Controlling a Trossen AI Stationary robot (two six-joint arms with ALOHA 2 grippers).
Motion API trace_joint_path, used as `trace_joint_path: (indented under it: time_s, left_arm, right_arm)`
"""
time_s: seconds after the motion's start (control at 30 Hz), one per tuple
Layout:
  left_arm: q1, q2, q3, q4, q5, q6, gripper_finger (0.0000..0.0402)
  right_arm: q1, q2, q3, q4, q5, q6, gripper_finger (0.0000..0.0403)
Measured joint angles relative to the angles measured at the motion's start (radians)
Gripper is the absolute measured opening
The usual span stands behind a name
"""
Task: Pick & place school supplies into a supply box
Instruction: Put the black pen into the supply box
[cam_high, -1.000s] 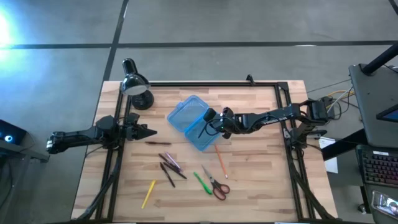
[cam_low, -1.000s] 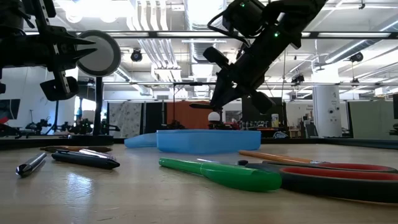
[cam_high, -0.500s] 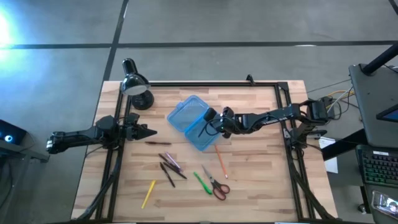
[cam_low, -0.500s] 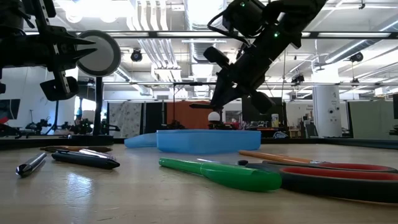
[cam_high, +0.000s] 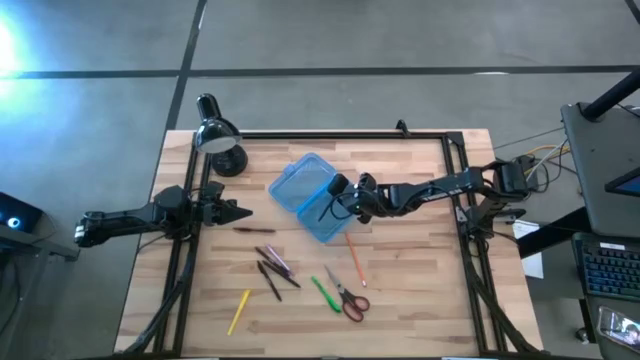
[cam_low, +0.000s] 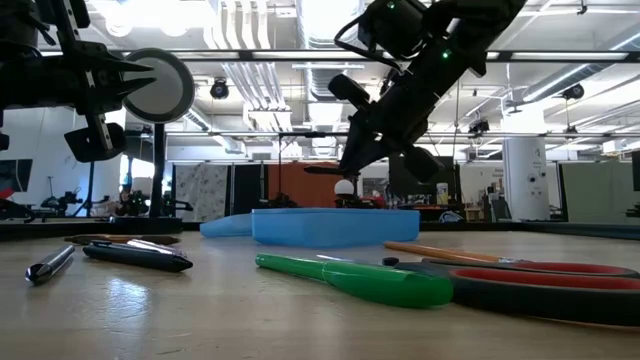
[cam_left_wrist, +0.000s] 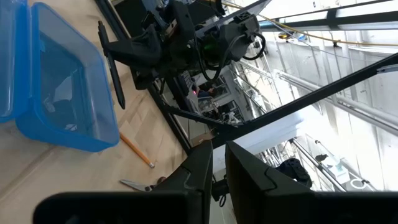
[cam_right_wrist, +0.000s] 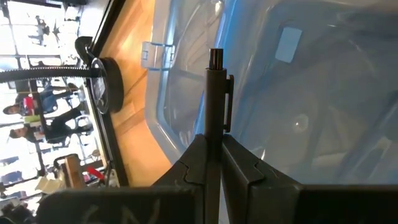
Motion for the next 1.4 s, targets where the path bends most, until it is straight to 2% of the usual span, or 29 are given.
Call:
trace_joint_path:
  time_s: [0.1,0.3,0.5,0.6,0.77,1.03,1.17,1.27,1.4]
  left_arm:
    - [0.000,0.000,0.000,0.000,0.000,0.000,0.0028]
    - [-0.001,0.000,0.000,0.000,0.000,0.000,0.0028]
    - [0.000,0.000,0.000,0.000,0.000,0.000,0.0028]
    - [0.000,0.000,0.000,0.000,0.000,0.000,0.0028]
    - [0.000,0.000,0.000,0.000,0.000,0.000,0.0028]
    - [0.000,0.000,0.000,0.000,0.000,0.000,0.0028]
    - [0.000,0.000,0.000,0.002,0.000,0.000,0.0028]
    - [0.000,0.000,0.000,0.003,0.000,0.000,0.0028]
    - [0.000,0.000,0.000,0.003,0.000,0.000,0.0028]
  right_arm:
    - [0.002,-0.005,0.000,-0.003,0.000,-0.187,0.0013]
    - [-0.007,-0.014,0.080,-0.122,-0.013,-0.999,0.0013]
    - [-0.048,-0.013,0.252,-0.295,-0.056,-1.638,0.0013]
    - [-0.049,-0.014,0.316,-0.405,-0.071,-1.898,0.0013]
    - [-0.050,-0.013,0.336,-0.517,-0.134,-2.095,0.0013]
    - [-0.039,0.028,0.319,-0.499,-0.136,-2.382,0.0013]
    - [-0.010,0.092,0.348,-0.503,-0.180,-2.515,0.0013]
    - [0.021,0.135,0.377,-0.559,-0.233,-2.553,0.0013]
    - [0.040,0.147,0.393,-0.619,-0.307,-2.526,0.0013]
